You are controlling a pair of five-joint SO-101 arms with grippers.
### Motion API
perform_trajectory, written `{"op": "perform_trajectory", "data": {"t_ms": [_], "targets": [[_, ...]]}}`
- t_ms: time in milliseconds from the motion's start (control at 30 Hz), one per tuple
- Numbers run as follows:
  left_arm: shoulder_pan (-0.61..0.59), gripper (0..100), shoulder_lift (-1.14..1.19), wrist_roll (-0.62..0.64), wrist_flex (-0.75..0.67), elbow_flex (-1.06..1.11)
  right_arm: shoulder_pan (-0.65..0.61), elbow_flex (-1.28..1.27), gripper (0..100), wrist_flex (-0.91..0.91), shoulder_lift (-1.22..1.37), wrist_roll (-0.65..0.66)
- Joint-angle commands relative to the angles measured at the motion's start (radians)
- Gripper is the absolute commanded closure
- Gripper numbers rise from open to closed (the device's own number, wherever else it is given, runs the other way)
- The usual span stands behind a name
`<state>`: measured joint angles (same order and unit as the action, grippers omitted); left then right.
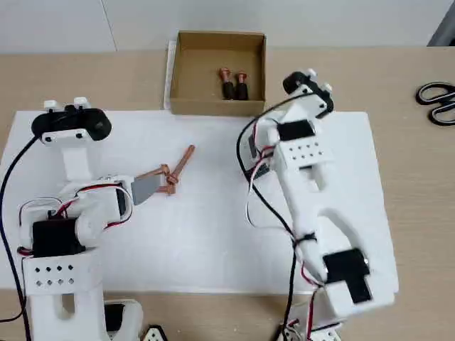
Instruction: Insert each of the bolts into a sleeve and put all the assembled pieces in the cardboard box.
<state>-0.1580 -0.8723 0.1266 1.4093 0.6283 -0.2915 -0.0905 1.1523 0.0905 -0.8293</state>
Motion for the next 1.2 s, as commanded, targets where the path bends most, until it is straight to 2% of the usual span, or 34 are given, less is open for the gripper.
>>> {"op": "perform_trajectory", "data": {"t_ms": [0,133,300,833,900,967,1100,1167], "targets": [[0.0,64,-0.015,-0.008,0.002,-0.002,0.004,0.149,88.4,0.056,0.079,-0.005],[0.0,64,-0.015,-0.008,0.002,-0.002,-0.008,0.256,88.4,0.114,0.182,-0.009],[0.0,64,-0.015,-0.008,0.002,-0.002,-0.03,0.319,88.4,0.168,0.26,-0.115],[0.0,64,-0.011,-0.009,0.0,-0.002,-0.025,0.322,88.8,0.104,0.42,-0.118],[0.0,64,-0.012,-0.009,0.0,-0.002,-0.025,0.322,91.3,0.11,0.427,-0.118],[0.0,64,-0.015,-0.009,0.0,0.004,-0.024,0.322,99.8,0.116,0.427,-0.114],[0.0,64,-0.015,-0.009,-0.002,0.012,-0.004,0.324,99.7,0.165,0.409,-0.109],[0.0,64,-0.015,-0.009,-0.002,0.012,-0.005,0.328,99.5,0.228,0.371,-0.061]]}}
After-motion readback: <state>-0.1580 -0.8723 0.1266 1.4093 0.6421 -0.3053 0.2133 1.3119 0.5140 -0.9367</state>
